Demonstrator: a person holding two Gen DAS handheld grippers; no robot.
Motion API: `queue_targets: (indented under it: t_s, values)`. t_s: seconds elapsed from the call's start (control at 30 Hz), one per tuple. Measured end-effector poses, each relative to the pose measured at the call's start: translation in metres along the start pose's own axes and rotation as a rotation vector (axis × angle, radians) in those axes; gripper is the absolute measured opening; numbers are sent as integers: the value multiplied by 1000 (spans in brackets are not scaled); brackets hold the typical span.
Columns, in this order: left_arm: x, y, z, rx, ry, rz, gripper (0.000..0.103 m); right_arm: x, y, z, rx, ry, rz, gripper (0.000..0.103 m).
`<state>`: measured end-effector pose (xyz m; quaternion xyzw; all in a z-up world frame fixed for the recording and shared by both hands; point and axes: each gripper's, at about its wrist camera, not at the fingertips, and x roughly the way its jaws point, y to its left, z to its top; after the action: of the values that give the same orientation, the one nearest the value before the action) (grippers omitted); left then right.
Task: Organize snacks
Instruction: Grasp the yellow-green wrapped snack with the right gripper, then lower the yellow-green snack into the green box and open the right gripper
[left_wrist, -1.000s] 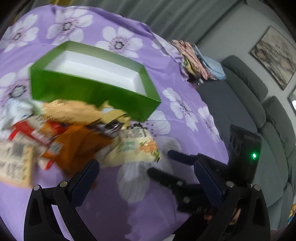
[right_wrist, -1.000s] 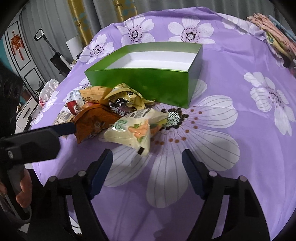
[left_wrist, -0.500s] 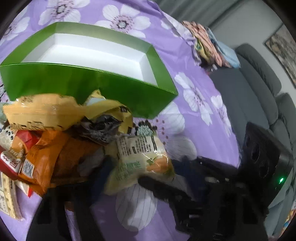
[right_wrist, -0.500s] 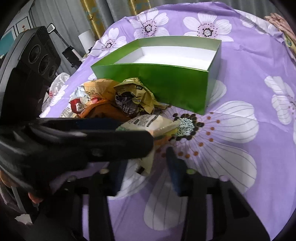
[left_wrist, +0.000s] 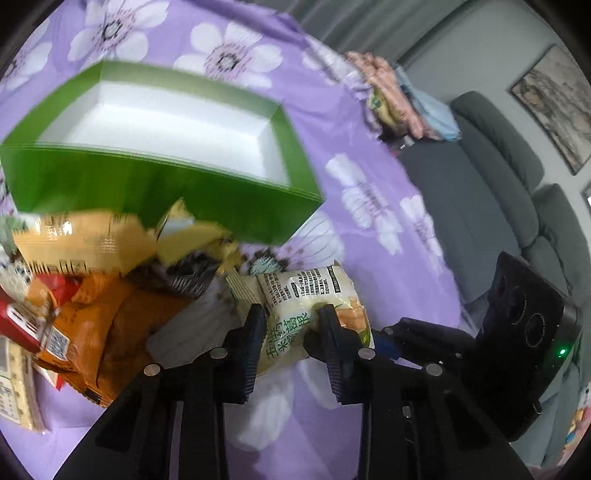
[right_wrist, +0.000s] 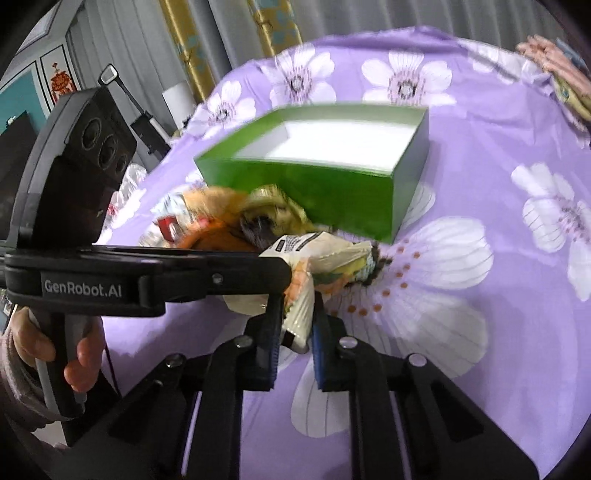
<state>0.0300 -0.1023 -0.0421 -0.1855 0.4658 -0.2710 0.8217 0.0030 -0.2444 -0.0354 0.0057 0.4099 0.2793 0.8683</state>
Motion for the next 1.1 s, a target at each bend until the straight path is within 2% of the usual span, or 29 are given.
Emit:
queue_targets:
  t_s: [0.17,0.3,0.47,0.5,0.57,0.6,0.63,0.67,0.7,0.83,1.1]
  values:
    - [-28,-11,31,32,-74,-27,30,-17,10,36,-62,-86,-7,15]
    - [-45,-8,69,52,-136,-2,30,-7,17,76,-115,-154,-19,15]
    - [-43,19,108,21,-168,71,31,28,7,113,-99,-167,9,17]
    - [-41,25,113,8,-178,86,31,37,6,118,-86,-173,-6,20]
    - [-35,37,120,-13,-182,123,36,51,4,125,-54,-157,-25,45]
    - [-34,43,122,-26,-181,144,46,55,4,125,-40,-153,-45,67]
    - [-34,46,122,-35,-182,156,54,56,4,125,-32,-155,-59,77]
    - [-36,51,121,-44,-188,169,68,55,4,123,-31,-161,-58,76]
    - [-39,54,118,-47,-199,178,77,51,4,120,-31,-170,-47,75]
    - [-58,69,104,-66,-219,220,79,39,0,111,-17,-176,-82,77]
    - [-106,93,50,-90,-248,362,80,7,6,73,28,-189,-43,82]
